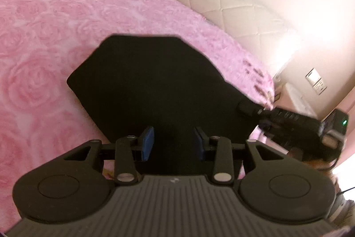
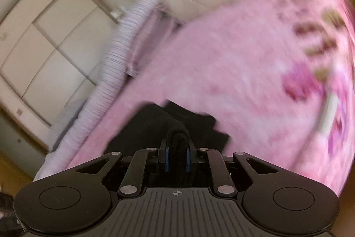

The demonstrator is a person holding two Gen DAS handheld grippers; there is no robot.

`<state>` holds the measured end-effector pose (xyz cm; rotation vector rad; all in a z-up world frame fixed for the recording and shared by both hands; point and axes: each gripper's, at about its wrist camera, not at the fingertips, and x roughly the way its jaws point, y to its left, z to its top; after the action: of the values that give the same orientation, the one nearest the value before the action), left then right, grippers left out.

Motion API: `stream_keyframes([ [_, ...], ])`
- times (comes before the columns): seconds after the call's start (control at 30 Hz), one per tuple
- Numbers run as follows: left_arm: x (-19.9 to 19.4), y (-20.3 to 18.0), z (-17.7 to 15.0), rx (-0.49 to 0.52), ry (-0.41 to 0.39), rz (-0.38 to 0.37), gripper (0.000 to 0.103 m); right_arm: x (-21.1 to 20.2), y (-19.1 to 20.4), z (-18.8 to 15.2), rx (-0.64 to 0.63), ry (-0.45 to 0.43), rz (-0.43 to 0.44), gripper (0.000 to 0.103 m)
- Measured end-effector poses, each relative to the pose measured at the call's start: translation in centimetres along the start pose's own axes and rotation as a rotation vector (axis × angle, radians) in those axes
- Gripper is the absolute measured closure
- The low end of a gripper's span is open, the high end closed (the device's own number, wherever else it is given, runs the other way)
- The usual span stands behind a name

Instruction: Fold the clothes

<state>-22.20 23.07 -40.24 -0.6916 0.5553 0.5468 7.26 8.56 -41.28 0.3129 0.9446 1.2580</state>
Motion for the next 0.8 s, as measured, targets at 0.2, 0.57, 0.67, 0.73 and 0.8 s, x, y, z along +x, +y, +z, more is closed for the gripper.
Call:
stream_keyframes([
  [0.2, -0.2, 0.0, 0.6, 0.009, -0.004, -0.024, 0.07, -2.3, 2.0, 1.5, -0.044, -0.103, 0.077, 0.09],
  [0.57, -0.4, 1.6, 0.8, -0.058, 0.008, 0.003, 0.068, 1.0, -2.5, 1.5, 0.235, -0.052, -0.081, 0.079],
  [0.67, -0.8, 3.9, 0.9, -0.156, 0.018, 0.034, 0.065, 0.4, -2.2, 1.6, 0.274, -0.043, -0.103, 0.057],
  [0.73, -0.8, 5.8, 0.8, -0.259, 0.018, 0.015, 0.065, -0.9, -2.2, 1.1, 0.334, -0.045, -0.096, 0.051],
  [0.8, -0.6, 7.8, 0.4, -0.386, 0.013, -0.04, 0.063, -2.4, -2.2, 0.2, 0.396, -0.042, -0.071, 0.04],
])
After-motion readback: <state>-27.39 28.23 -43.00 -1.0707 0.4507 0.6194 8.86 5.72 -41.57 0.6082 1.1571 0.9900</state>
